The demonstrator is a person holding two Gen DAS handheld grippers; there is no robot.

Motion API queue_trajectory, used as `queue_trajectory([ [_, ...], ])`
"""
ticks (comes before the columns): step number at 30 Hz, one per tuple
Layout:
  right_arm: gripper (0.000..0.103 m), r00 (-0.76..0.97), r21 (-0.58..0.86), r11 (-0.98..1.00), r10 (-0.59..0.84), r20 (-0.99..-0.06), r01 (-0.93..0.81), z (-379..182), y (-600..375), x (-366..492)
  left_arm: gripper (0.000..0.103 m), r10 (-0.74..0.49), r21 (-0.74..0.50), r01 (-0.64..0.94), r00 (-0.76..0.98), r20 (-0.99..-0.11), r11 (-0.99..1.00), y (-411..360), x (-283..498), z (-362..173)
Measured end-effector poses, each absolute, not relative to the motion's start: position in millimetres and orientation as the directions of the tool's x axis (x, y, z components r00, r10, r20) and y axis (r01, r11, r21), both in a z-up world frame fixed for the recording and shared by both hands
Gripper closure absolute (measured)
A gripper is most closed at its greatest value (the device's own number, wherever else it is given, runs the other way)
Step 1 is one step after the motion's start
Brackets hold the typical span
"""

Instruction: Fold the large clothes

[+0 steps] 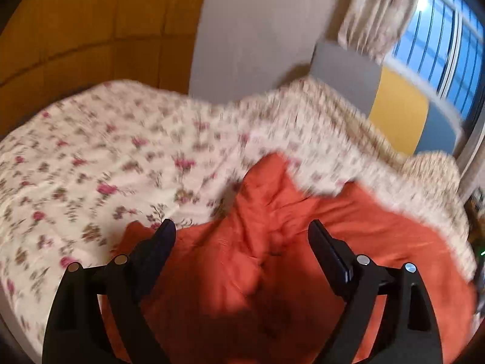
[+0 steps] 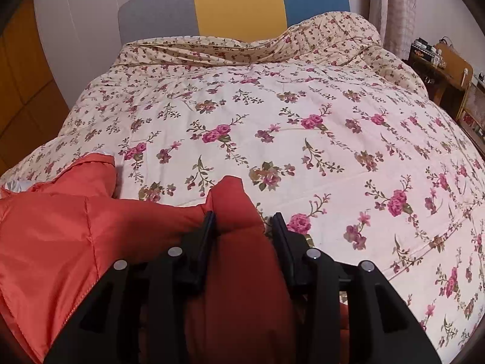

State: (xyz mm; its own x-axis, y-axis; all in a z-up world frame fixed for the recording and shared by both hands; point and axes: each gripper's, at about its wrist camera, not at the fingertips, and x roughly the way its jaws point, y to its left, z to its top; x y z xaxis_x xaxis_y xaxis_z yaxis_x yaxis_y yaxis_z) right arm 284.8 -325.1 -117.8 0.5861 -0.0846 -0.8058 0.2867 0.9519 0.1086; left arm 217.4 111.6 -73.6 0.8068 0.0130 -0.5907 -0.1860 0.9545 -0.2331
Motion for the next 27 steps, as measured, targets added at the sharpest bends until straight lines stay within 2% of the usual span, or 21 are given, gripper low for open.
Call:
queue_trajectory([
  [3, 0.061, 0.585, 0.101, 0.951, -0.095, -0.806, 0.293, -117.1, -324.3, 284.3, 0.015, -0.029, -0.254, -0.116, 0.862, -0.506, 0.96, 83.1, 194.6, -47.3],
  [5, 0.06, 0.585, 0.097, 0.95, -0.1, -0.805, 0.296, -116.7, -324.6, 283.4, 0.016, -0.066, -0.186, -0.03, 0.871, -0.486, 0.982, 52.8, 193.9, -36.4],
  [7, 0.059, 0.585, 0.096, 0.949, -0.102, -0.805, 0.299, -116.6, -325.2, 282.8, 0.029, -0.08, -0.06, 0.058, 0.868, -0.49, 0.997, 15.2, 205.6, -34.2],
  [10, 0.058, 0.585, 0.094, 0.948, -0.107, -0.804, 0.303, -116.4, -325.5, 282.1, 0.032, -0.053, 0.037, 0.084, 0.858, -0.51, 0.996, -11.5, 230.2, -44.9],
  [12, 0.058, 0.584, 0.093, 0.948, -0.108, -0.804, 0.303, -116.5, -324.8, 282.0, 0.032, -0.025, 0.068, 0.078, 0.819, -0.573, 0.995, -18.1, 254.1, -64.7],
  [14, 0.058, 0.585, 0.099, 0.948, -0.103, -0.804, 0.303, -116.8, -325.4, 281.6, 0.032, -0.06, -0.005, 0.075, 0.748, -0.661, 0.997, -10.6, 271.1, -93.2],
  [17, 0.058, 0.588, 0.118, 0.945, -0.088, -0.804, 0.304, -117.0, -327.0, 281.1, 0.031, -0.131, -0.114, 0.073, 0.738, -0.662, 0.991, 5.3, 276.9, -112.4],
  [24, 0.057, 0.601, 0.136, 0.943, -0.078, -0.795, 0.303, -113.9, -328.5, 278.8, 0.03, -0.146, -0.133, 0.076, 0.731, -0.667, 0.988, 7.0, 280.3, -125.4],
  [27, 0.058, 0.668, 0.163, 0.946, -0.07, -0.741, 0.28, -92.0, -327.7, 262.8, 0.03, -0.145, -0.134, 0.074, 0.729, -0.669, 0.988, 6.8, 280.7, -123.5],
])
